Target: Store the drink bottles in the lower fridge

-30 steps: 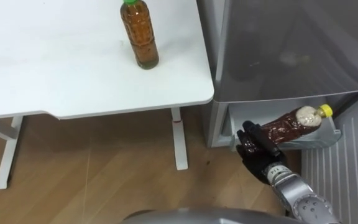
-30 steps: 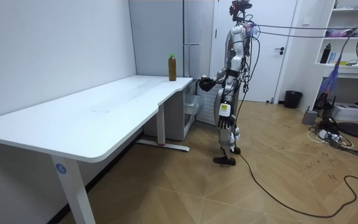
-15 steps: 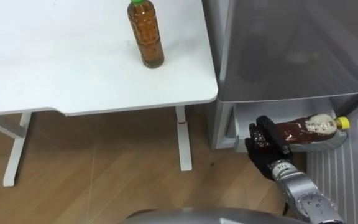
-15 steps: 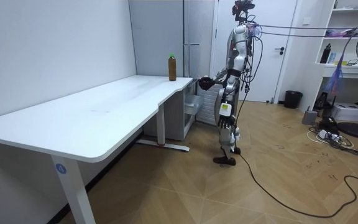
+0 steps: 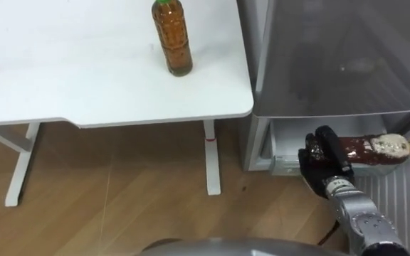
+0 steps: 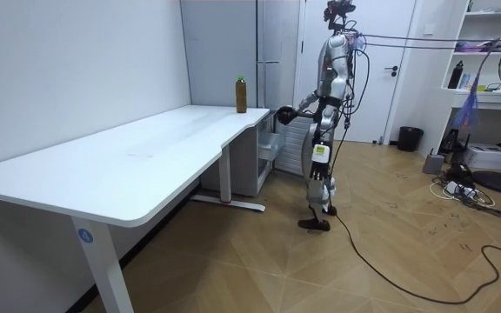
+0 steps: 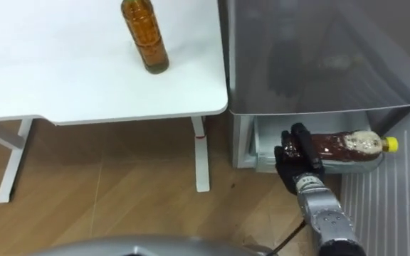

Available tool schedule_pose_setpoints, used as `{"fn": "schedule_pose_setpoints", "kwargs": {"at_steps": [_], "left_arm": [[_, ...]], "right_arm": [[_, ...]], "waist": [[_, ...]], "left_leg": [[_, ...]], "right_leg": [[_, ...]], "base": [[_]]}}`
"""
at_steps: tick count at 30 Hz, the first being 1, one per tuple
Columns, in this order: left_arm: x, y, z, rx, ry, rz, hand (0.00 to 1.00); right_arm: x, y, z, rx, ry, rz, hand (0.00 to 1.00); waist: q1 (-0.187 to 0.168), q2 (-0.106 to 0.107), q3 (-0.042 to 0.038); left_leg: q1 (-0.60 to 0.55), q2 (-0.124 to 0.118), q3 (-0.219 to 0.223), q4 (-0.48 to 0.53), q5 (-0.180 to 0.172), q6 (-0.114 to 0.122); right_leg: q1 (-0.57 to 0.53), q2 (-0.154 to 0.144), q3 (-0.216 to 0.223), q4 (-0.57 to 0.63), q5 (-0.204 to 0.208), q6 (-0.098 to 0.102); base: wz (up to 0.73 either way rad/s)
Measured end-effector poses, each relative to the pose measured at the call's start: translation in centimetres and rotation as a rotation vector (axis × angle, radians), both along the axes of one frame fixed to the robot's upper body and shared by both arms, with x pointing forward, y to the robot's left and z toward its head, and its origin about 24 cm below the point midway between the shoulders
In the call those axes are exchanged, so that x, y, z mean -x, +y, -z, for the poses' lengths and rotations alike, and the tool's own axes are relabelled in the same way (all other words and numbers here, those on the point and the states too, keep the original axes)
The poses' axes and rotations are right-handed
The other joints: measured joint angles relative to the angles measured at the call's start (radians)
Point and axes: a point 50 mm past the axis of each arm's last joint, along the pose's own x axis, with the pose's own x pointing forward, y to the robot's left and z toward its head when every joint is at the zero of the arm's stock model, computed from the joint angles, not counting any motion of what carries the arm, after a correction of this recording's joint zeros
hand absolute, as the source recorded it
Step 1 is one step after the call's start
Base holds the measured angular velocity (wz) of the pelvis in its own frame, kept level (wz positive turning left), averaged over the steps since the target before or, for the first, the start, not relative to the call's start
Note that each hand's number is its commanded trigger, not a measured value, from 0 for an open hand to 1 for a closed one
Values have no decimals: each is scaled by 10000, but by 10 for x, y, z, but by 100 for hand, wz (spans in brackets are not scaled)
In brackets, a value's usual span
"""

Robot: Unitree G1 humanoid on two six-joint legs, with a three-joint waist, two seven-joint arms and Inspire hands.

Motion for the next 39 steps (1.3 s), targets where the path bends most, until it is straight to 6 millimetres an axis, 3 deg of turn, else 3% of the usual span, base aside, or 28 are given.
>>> {"fn": "schedule_pose_setpoints", "kwargs": {"at_steps": [2,5,8,13,20,28,39], "left_arm": [[-9,2,0,-60,-177,73,0],[-31,3,-1,-90,-656,248,0],[-50,5,-2,-245,-1059,508,0],[-80,1,-5,-194,-1820,769,0],[-77,11,-5,-577,-1685,174,0],[-103,10,-10,-722,-2505,275,0],[-104,13,-11,-830,-2554,299,0]], "right_arm": [[-13,-3,-5,14,-100,129,100],[-44,-10,-17,-3,-388,569,100],[-53,-9,-17,-130,-497,648,100],[-70,-26,-27,37,-344,1238,100],[-92,-27,-44,-195,-935,1541,100],[-123,-41,-80,97,-1745,1573,100],[-129,-54,-94,740,-1880,1398,100]], "waist": [[22,53,-33],[-15,104,-11],[-67,7,120],[132,216,250],[283,141,293],[414,-74,420],[510,-34,392]], "left_leg": [[-445,2,-44,112,71,18],[-997,-1,-127,115,263,67],[-1506,-14,-135,166,416,87],[-2955,-21,-60,649,557,234],[-4056,-226,65,597,1011,288],[-4850,-349,50,642,1260,283],[-5209,-331,171,590,1263,285]], "right_leg": [[-393,-20,-81,251,28,-30],[-1149,-162,-268,819,15,-32],[-1682,-195,-266,1021,27,-52],[-3326,-387,-212,1956,21,-85],[-4938,-728,-28,2813,-144,-166],[-5868,-1052,-217,3385,-338,-261],[-6255,-1062,-217,3424,-330,-261]], "base": [[9],[13],[7],[-3],[0],[12],[0]]}}
